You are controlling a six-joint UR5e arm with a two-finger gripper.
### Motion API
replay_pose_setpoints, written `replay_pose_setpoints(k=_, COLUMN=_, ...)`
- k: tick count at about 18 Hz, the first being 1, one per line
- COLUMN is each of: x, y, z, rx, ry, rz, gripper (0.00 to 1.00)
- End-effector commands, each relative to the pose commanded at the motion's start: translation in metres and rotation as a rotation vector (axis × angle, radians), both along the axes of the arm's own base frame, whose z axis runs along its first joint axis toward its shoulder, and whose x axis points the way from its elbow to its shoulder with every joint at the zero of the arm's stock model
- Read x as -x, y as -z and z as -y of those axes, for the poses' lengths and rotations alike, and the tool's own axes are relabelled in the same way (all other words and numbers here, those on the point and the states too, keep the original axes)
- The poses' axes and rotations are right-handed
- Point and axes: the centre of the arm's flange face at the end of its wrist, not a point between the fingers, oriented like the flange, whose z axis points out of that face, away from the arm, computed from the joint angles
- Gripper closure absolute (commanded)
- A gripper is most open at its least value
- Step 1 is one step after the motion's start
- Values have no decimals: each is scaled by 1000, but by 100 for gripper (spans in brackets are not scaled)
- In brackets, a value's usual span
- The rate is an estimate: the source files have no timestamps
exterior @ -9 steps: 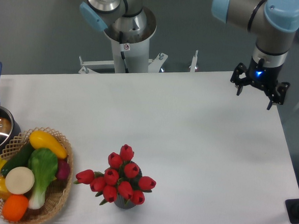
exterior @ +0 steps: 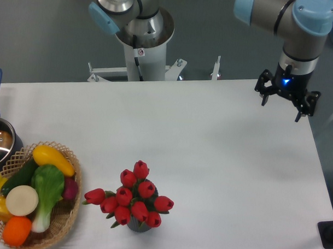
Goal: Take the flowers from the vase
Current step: 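Move the open gripper toward the red tulips in the grey vase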
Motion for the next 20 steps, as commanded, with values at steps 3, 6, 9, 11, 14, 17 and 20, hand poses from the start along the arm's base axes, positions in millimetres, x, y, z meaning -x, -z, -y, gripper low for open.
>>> replay_pose_setpoints(k=3, x=-18, y=15, z=4, rx=-55, ry=0, rz=39, gripper=0)
replay_pose_setpoints(k=6, x=-32, y=13, z=1, rx=-169, ry=-18, rz=25, gripper=0)
replay_pose_setpoints(k=9, x=-37, y=8, z=-7, rx=-262, ry=-79, rz=57, gripper=0)
replay_pose_setpoints(k=11, x=-41, y=4, z=-15, rx=-330, ry=-65, rz=78, gripper=0)
replay_pose_setpoints(k=14, x=-49, y=8, z=-24, rx=-389, ry=-51, rz=114, gripper=0)
replay_pose_setpoints(k=17, x=-66, y=7, z=-42, rx=-397, ry=-27, rz=130, gripper=0)
replay_pose_setpoints(k=20, x=-81, y=12, z=-67, rx=-395, ry=-18, rz=154, gripper=0)
